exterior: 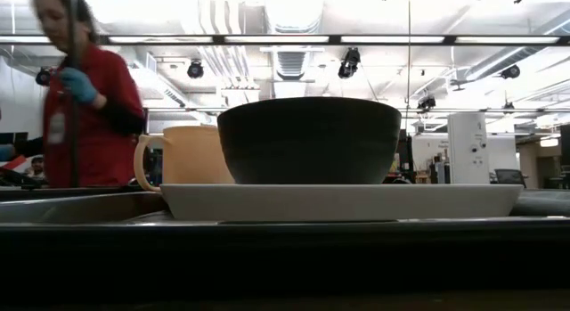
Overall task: Set up tray
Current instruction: Put the blue spoon to the right of the white knife on the gray napkin
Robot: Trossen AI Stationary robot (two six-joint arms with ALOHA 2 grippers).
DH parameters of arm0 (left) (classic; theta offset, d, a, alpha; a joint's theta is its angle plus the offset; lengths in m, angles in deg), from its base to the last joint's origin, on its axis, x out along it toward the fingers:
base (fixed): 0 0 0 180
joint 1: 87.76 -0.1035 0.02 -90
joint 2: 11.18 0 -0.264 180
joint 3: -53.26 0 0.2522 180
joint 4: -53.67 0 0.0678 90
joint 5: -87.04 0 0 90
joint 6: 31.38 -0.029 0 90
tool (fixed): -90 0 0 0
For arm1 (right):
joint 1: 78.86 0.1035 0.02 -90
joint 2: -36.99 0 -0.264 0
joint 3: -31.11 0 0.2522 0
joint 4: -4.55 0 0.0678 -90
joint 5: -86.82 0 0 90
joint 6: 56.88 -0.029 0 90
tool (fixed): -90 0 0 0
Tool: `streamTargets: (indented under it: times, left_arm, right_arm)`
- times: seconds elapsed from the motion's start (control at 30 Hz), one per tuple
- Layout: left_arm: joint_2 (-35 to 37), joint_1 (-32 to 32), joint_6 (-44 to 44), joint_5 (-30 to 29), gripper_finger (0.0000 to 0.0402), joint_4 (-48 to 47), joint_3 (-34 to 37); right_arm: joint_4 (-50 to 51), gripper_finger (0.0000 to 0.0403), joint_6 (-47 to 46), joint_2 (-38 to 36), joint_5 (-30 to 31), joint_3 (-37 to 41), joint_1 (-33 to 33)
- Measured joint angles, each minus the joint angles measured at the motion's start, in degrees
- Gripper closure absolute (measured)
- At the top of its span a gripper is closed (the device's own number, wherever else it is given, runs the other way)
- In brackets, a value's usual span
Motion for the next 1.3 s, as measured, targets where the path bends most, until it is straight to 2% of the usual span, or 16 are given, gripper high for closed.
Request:
streamTargets:
  times: [0.1, 0.27, 0.5, 0.57, 0.63, 0.93, 1.3]
  left_arm:
    - [0.0, 0.0, 0.0, 1.5, 0.0232, 0.0, 0.0]
    - [0.0, -0.1, 2.5, 1.5, 0.0232, 0.1, 0.0]
    - [0.0, -0.1, 6.7, 1.5, 0.0232, 0.7, 0.0]
    - [0.0, -0.1, 7.6, 1.5, 0.0232, 0.8, 0.0]
    - [0.0, 0.0, 8.4, 1.5, 0.0232, 0.8, 0.0]
    - [0.0, 0.0, 10.1, 1.5, 0.0232, 0.8, 0.0]
    - [0.0, 0.0, 11.3, 1.5, 0.0232, 1.6, 0.0]
  right_arm:
    - [-0.7, 0.0258, -0.1, 1.3, -0.1, 0.1, 1.1]
    - [0.6, 0.0276, -6.6, 2.3, -1.1, 0.1, 1.9]
    - [-0.5, 0.0284, -5.9, 2.2, -8.8, -0.7, 3.5]
    - [-0.6, 0.0284, -9.8, 2.4, -10.0, -0.6, 4.7]
    - [-0.9, 0.0285, -12.9, 2.4, -10.1, -0.5, 5.6]
    - [-1.8, 0.0285, -13.4, 3.0, -10.1, 0.5, 6.6]
    - [-6.8, 0.0285, -14.6, 9.9, -13.9, 0.3, 6.5]
